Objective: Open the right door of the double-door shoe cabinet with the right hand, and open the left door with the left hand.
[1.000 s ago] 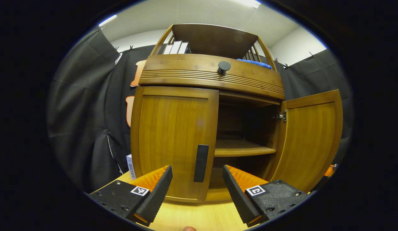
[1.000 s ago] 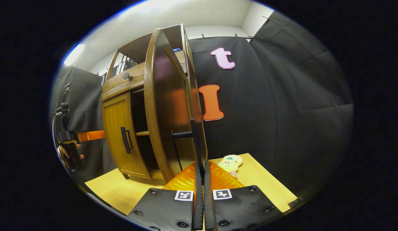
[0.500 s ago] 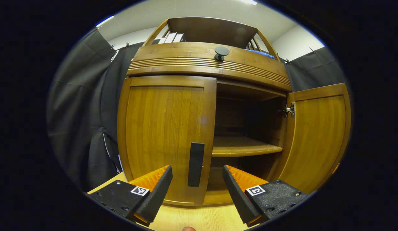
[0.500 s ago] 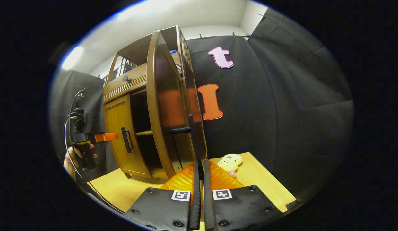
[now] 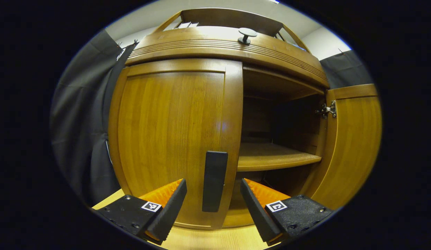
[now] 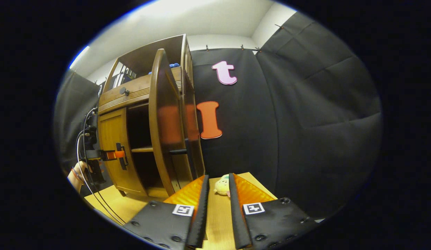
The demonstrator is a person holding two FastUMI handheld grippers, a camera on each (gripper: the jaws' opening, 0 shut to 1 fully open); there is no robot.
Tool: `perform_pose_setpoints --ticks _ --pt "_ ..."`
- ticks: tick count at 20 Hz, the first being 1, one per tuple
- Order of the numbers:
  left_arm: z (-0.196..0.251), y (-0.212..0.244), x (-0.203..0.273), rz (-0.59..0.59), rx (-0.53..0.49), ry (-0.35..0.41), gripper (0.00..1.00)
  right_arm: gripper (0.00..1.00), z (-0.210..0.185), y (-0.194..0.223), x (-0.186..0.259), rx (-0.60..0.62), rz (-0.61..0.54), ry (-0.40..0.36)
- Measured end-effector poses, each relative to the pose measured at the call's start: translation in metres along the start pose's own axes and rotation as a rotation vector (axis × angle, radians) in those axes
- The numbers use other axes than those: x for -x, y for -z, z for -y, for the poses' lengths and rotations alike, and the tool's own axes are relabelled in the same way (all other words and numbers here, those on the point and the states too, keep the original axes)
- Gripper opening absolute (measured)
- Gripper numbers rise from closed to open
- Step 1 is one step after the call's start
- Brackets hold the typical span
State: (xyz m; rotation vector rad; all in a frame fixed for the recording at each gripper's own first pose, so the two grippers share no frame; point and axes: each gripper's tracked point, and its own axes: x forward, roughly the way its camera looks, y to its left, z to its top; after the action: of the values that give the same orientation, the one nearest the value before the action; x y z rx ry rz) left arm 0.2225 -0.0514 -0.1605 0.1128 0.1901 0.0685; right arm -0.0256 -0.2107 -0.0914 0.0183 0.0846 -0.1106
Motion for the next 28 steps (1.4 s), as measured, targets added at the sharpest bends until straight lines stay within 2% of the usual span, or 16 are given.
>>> perform_pose_setpoints --ticks 3,5,7,10,11,12,14,15,18,23,24,28 --pt "-0.004 0.007 -0.015 -0.015 0.001 -0.007 0.95 0.72 0.011 -0.003 0.004 -0.013 0.01 0.038" --pt "-0.008 0.008 -0.022 -0.015 -0.001 -0.013 0.92 0.97 0.018 -0.006 0.006 -0.007 0.013 0.07" --pt "-0.013 0.013 -0.025 -0.026 -0.007 -0.014 0.91 0.98 0.02 -0.007 0.005 -0.006 0.012 0.089" --pt "-0.014 0.013 -0.03 -0.02 0.005 -0.005 0.71 0.98 0.014 -0.007 0.007 -0.006 0.017 0.089" --pt "-0.01 0.013 -0.025 -0.02 0.013 0.013 0.71 0.98 0.013 -0.007 0.008 -0.004 0.017 0.09" --pt "-0.004 0.013 -0.026 -0.018 0.031 0.039 0.62 0.98 0.013 -0.008 0.008 -0.004 0.018 0.093" --pt "0.0 0.013 -0.024 -0.023 0.034 0.041 0.39 1.0 0.011 -0.009 0.01 -0.006 0.023 0.099" --pt "-0.001 0.015 -0.025 -0.034 0.008 0.043 0.34 0.94 0.01 -0.011 0.013 -0.009 0.026 0.101" --pt "0.0 0.012 -0.022 -0.035 -0.002 0.053 0.29 1.0 0.01 -0.014 0.019 -0.013 0.033 0.115" --pt "-0.003 0.014 0.001 -0.03 0.003 0.11 0.2 0.98 -0.002 -0.016 0.029 -0.011 0.035 0.12" --pt "-0.004 0.013 0.006 -0.028 0.005 0.125 0.21 1.0 -0.003 -0.017 0.028 -0.011 0.038 0.119" --pt "-0.011 0.014 0.037 -0.022 0.02 0.169 0.21 0.98 -0.024 -0.026 0.04 -0.014 0.055 0.108"
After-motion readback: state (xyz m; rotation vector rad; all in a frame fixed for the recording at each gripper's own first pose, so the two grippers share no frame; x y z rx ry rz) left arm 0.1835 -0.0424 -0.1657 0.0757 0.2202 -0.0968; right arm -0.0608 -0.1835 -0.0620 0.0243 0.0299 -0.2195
